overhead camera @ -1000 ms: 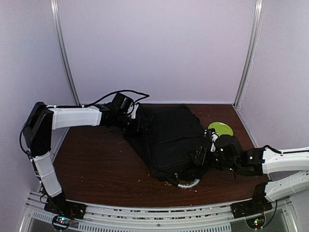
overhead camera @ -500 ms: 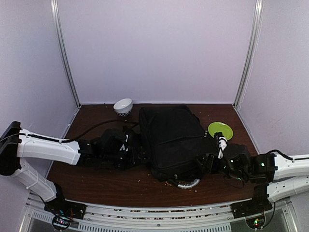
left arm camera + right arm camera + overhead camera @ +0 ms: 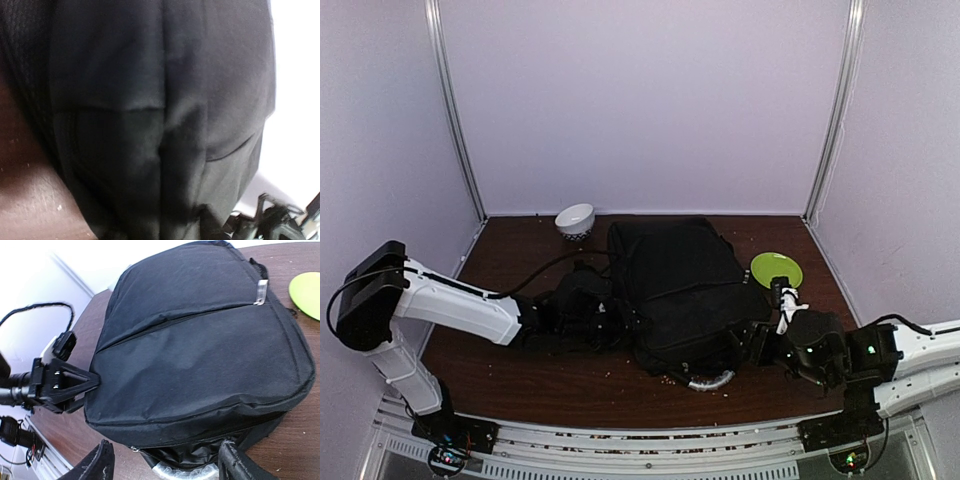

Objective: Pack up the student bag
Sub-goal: Zip the student bag at the center of the board.

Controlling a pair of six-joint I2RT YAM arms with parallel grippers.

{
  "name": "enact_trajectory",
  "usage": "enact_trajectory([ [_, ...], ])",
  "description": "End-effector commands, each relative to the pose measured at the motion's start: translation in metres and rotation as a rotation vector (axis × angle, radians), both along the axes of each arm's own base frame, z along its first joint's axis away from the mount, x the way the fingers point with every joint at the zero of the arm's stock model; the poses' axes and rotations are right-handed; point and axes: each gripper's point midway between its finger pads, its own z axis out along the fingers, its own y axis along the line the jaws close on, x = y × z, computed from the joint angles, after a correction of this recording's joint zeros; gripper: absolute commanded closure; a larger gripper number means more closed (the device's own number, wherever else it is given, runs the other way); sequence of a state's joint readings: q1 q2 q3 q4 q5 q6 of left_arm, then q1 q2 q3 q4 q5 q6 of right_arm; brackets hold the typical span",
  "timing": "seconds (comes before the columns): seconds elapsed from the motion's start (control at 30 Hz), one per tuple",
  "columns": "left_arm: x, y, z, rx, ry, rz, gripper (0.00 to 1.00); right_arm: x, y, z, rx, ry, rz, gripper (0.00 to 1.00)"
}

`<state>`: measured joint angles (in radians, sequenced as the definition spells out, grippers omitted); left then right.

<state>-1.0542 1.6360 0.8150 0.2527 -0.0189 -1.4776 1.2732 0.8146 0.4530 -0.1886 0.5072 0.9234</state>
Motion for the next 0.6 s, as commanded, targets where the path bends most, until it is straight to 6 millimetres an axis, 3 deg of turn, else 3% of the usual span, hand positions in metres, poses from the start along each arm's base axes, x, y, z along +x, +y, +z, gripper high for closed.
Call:
enact_trajectory([
  [0.0, 0.012, -0.008, 0.015, -0.117, -0.018, 0.033, 0.75, -0.013, 0.026, -0.005, -0.003, -0.006, 0.152, 0.30],
  [0.1, 0.014, -0.008, 0.024, -0.117, -0.031, 0.034, 1.00, -0.021, 0.040, -0.018, 0.016, 0.009, 0.223, 0.32],
  [0.37, 0.018, -0.010, 0.055, -0.160, -0.039, 0.052, 1.00, -0.033, 0.078, -0.046, 0.011, 0.071, 0.339, 0.44],
  [0.57, 0.019, -0.014, 0.074, -0.187, -0.047, 0.047, 1.00, -0.029, 0.091, -0.059, 0.044, 0.087, 0.321, 0.47],
])
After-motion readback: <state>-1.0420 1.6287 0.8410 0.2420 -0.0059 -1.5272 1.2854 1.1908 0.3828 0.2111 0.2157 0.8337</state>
